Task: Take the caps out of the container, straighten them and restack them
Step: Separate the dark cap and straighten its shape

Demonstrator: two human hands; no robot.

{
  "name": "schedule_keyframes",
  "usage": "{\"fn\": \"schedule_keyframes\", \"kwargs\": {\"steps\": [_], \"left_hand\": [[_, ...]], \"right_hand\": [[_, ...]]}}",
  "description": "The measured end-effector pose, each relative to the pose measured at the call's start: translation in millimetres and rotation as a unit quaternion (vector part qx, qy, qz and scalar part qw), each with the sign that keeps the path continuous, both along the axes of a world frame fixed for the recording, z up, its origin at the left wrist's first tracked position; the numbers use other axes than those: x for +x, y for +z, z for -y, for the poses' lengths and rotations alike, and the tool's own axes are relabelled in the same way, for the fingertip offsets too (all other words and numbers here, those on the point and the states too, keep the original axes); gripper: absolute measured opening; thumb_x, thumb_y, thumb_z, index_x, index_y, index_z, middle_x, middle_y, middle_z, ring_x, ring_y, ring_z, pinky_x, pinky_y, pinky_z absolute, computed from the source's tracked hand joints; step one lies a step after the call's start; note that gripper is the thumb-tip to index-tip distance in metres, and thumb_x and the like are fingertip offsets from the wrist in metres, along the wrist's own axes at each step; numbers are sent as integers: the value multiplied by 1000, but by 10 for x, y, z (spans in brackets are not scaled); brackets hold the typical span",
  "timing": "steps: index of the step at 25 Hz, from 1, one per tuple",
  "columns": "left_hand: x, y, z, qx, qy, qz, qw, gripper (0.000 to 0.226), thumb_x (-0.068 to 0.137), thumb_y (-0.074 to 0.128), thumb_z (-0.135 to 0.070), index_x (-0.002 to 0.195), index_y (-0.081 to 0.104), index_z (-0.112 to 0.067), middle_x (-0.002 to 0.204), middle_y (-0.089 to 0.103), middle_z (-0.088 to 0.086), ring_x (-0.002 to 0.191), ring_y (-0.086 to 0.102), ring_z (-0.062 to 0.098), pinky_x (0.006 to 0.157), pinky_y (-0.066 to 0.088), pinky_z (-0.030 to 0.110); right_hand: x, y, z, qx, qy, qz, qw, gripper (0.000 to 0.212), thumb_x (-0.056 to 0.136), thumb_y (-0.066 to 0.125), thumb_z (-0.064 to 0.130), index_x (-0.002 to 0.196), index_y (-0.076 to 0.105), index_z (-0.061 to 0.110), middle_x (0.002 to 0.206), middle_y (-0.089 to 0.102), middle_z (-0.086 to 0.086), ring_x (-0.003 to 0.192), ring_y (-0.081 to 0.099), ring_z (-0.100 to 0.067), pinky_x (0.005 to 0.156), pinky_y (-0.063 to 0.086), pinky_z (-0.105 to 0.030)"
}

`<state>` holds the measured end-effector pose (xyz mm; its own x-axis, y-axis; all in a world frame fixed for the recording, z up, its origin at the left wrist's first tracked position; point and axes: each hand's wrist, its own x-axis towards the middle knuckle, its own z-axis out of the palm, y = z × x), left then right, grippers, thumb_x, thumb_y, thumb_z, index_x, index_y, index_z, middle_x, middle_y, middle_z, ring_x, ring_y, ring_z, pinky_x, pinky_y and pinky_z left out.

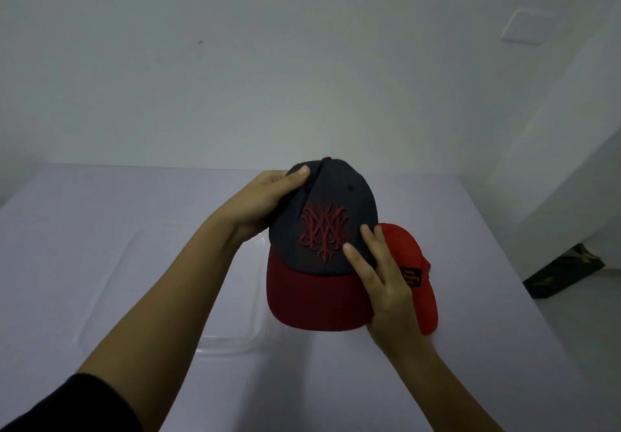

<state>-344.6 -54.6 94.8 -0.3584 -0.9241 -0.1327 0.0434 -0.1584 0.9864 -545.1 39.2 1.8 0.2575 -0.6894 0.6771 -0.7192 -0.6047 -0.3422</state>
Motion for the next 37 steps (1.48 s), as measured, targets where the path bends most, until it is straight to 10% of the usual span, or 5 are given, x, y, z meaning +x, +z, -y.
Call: {"fn": "schedule_keyframes", "kwargs": {"steps": [3,8,11,15,37], "left_hand": [[25,-146,9,16,38,-43,998,24,90,54,-24,98,69,-7,89,75,7,80,70,18,71,58,25],[22,-246,-48,12,29,-46,998,21,94,50,-19,95,69,-11,83,76,2,75,71,13,67,57,22],[-169,-253,-102,2,-7,-105,994,22,91,47,-21,97,67,-12,84,75,0,75,70,11,69,57,22],[-285,-254,-92,-4,-15,-120,993,27,85,51,-28,104,65,-15,92,74,-1,85,69,13,79,57,26],[-341,-1953,239,131,-28,392,910,38,94,48,-31,123,52,-7,125,58,14,111,55,29,92,44,35]], "right_hand": [[-92,-123,-52,98,48,-12,994,90,78,52,-8,145,18,40,152,27,4,143,23,-14,110,21,-7],[-346,112,128,337,100,362,863,61,83,61,16,130,38,49,131,49,27,128,46,-2,106,39,-22],[-333,373,416,492,195,339,778,89,51,80,61,127,43,31,125,56,19,114,56,3,89,48,-16],[-284,429,605,561,255,365,698,82,40,92,41,113,62,18,108,72,3,102,66,-17,80,54,-25],[-305,-1342,966,678,-52,138,720,59,68,81,17,121,54,11,120,63,-7,103,61,-21,86,52,-33]]}}
